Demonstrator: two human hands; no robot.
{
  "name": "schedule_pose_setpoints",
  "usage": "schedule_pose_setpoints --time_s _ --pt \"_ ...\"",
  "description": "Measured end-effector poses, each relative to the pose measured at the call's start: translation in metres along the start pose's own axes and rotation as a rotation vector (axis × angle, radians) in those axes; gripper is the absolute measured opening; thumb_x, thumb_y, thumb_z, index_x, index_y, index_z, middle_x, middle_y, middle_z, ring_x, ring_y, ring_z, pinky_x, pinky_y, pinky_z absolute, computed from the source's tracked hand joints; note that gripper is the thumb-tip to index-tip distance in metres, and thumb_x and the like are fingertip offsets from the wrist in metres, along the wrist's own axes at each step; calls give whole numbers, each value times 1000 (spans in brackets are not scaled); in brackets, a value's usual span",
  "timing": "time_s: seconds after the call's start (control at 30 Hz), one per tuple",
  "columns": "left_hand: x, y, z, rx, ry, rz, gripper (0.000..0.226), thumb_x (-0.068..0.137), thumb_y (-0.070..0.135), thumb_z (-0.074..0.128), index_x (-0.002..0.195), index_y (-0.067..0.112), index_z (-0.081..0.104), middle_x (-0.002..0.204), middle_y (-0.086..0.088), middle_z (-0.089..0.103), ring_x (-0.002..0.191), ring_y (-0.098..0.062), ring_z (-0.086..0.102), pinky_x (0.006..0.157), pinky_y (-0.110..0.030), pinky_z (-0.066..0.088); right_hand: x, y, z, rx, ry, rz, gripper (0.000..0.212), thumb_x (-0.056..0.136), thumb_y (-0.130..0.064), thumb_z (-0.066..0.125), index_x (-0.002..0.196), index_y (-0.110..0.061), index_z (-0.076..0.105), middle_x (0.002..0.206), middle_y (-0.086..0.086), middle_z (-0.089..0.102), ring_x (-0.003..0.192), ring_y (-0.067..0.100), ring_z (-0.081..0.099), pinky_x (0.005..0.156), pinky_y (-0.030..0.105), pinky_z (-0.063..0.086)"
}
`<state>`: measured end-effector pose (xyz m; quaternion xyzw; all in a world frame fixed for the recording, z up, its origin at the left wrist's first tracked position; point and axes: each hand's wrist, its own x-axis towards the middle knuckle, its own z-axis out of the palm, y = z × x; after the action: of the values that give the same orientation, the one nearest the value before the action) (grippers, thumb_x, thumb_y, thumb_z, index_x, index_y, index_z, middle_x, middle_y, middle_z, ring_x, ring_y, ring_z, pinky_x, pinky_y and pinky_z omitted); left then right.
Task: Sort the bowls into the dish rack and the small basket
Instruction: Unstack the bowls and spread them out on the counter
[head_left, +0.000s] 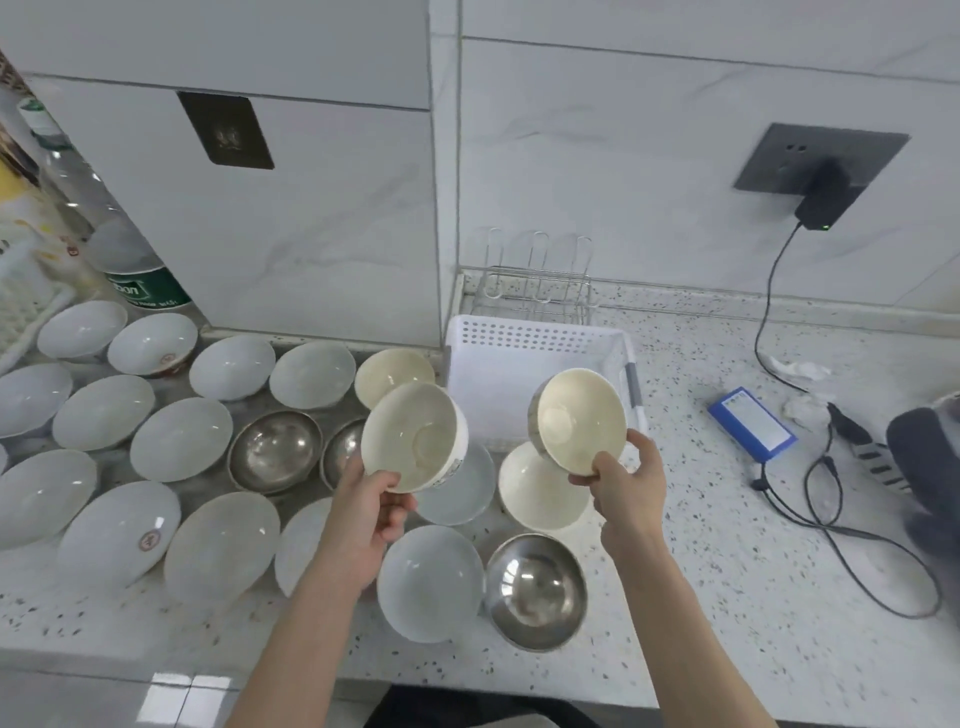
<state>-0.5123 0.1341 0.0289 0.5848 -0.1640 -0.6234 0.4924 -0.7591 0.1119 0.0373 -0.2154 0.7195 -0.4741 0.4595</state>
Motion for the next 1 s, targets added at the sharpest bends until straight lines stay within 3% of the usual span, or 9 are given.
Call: schedule_pose_setpoints --time_s 0.1,0.33,0.6,0.83,1.0 --pt "-12 -20 31 -8 -28 -26 38 94 -2 43 123 19 55 55 -5 58 37 -8 44 31 -16 25 10 7 -38 6 50 29 50 83 -2 47 124 -30 46 107 12 63 60 19 70 48 25 36" --pt "-33 -62 83 -36 -60 -46 39 94 -3 42 120 23 57 53 -5 60 37 -8 45 31 -16 27 30 17 -110 -51 90 41 51 84 -3 49 126 -33 45 114 12 62 64 21 71 53 27 38" --pt "-46 -92 95 -21 -31 -58 31 95 0 45 115 20 57 53 -9 58 37 -8 41 31 -18 27 32 38 -139 -174 56 9 54 84 -5 51 131 -31 44 91 -14 53 62 18 71 53 28 41" --pt "-51 -100 94 -12 13 -40 34 95 -3 43 114 21 57 51 -9 58 36 -8 41 30 -16 27 43 42 -139 -282 -56 15 52 83 -6 49 129 -30 45 91 -2 62 63 19 70 50 27 44" --pt "-50 -102 86 -38 59 -36 36 94 -2 44 121 21 55 51 -8 59 36 -9 42 31 -15 29 48 44 -136 -375 -106 -19 51 82 -7 49 127 -31 46 94 9 67 56 11 67 40 21 41"
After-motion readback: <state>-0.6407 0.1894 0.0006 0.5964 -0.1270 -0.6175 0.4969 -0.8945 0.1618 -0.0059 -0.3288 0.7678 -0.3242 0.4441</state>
